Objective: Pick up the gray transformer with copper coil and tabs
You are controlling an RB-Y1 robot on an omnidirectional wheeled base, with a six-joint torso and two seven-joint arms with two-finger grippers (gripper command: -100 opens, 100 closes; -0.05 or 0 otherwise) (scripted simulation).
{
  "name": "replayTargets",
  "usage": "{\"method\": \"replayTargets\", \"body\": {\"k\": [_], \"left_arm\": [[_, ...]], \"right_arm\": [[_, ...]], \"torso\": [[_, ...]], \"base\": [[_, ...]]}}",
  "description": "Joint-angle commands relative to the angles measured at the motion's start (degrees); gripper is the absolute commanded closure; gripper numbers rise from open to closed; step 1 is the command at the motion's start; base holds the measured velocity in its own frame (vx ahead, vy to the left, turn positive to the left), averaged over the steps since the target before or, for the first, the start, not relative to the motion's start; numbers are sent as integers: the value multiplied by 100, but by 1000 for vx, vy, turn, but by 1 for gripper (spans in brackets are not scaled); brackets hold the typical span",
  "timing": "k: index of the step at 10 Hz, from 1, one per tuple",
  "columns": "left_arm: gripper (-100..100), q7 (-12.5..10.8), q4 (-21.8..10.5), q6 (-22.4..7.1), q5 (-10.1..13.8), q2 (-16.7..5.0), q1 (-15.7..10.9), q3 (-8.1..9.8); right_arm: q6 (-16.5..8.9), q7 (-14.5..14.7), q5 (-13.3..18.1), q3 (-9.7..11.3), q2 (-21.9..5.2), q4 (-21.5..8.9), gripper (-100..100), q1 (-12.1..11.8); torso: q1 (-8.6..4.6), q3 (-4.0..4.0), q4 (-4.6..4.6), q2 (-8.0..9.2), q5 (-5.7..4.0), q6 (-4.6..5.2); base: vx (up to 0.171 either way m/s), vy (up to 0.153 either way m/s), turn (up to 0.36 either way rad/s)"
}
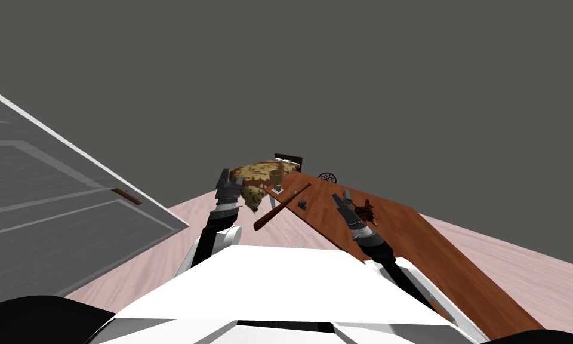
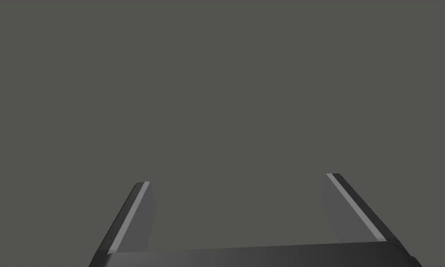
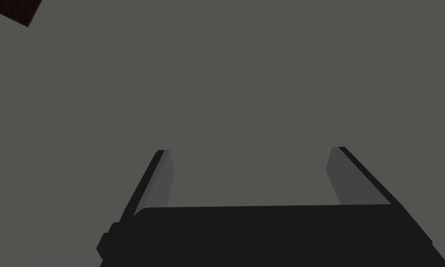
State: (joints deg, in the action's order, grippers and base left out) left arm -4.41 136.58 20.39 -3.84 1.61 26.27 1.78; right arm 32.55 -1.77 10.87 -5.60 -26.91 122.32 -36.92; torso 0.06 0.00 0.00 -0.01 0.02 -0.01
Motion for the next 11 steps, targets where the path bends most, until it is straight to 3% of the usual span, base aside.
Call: {"method": "replayTargets", "body": {"k": [1, 2, 7, 10, 11], "left_arm": [[0, 0, 0, 0, 0, 0, 0, 0], [0, 0, 0, 0, 0, 0, 0, 0], [0, 0, 0, 0, 0, 0, 0, 0], [0, 0, 0, 0, 0, 0, 1, 0], [0, 0, 0, 0, 0, 0, 1, 1]], "right_arm": [[-16, 9, 283, -122, -286, -150, -100, -110], [-16, 9, 283, -122, -388, -150, -100, -110], [-148, 7, 1115, -350, -1263, -557, -100, -383], [-194, 0, 1450, -384, -1612, -660, -100, -450], [-246, -10, 1700, -407, -1830, -762, -100, -516]], "torso": [[0, 0, 0, 0, 0, 0], [5, -1, 0, -2, 1, 0], [6, -5, -2, -9, 1, 0], [5, -7, -3, -12, 1, 0], [1, -5, -2, -9, 0, 4]], "base": [[8, 42, 255], [11, 31, 96], [24, 38, 211], [31, 29, 124], [39, 29, 197]]}}
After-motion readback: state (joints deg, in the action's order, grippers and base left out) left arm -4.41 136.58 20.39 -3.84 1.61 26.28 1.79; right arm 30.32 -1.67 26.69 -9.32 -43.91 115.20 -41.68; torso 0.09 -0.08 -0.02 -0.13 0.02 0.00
